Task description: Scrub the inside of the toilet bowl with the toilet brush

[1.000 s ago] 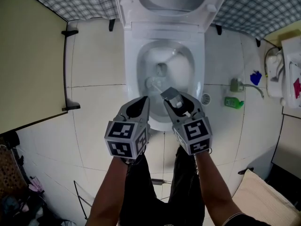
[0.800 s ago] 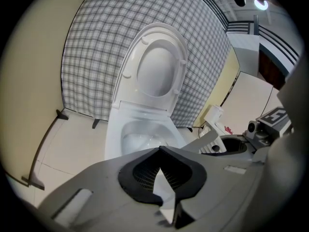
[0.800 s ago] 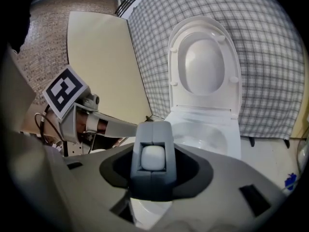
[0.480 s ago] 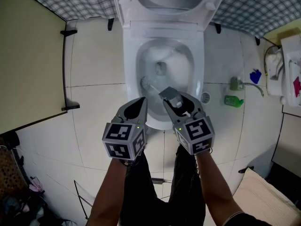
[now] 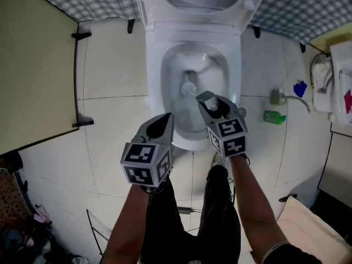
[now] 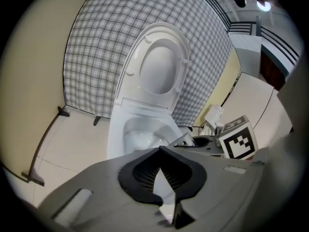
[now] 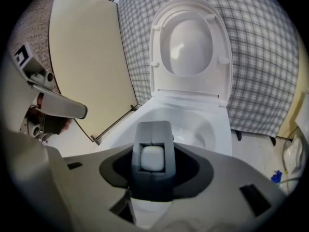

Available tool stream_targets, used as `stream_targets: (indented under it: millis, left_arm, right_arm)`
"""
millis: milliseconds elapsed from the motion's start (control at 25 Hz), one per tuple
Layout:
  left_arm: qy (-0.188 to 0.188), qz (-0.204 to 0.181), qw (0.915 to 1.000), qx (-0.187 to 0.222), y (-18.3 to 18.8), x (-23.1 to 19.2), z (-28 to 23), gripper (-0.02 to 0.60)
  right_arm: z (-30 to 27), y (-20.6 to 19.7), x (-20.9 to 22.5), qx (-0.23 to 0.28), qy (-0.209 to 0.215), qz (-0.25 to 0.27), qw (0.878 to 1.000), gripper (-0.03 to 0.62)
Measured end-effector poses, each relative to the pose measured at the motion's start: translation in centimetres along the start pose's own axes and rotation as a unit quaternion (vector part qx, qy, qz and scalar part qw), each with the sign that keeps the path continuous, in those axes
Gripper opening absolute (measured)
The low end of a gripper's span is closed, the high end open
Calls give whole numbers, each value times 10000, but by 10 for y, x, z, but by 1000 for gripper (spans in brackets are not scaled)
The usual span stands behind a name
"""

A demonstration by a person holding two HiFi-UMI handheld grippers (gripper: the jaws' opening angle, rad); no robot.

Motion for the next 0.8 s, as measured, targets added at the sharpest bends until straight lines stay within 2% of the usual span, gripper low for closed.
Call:
stream_targets:
  millis: [320,480,600,800]
  left_arm:
    - [-25,11,10000,-32,-2,5,0,8]
    - [-25,23,10000,-49,-5,6,1,8]
    - [-42,34,10000,-58,-7,7,1,9]
    - [-52,59,9999,-73,-9,6,4,8]
  right_arm:
    - [73,-1,-50,220,659,484,9964,202]
    - [102,4,-65,83,993,564,9934,202]
    - [106,6,-68,-116,991,589,9933,201]
    - [82,-8,-47,-295,599,584,9961,199]
Point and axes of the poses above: the fingertips, and each gripper's own axes: z backward along the fingers, x to its right, y out of its top, the point moved 7 cm from there along z, backward along the fingers, and after that the axes turned 1 degree about y, right-handed, at the moved point
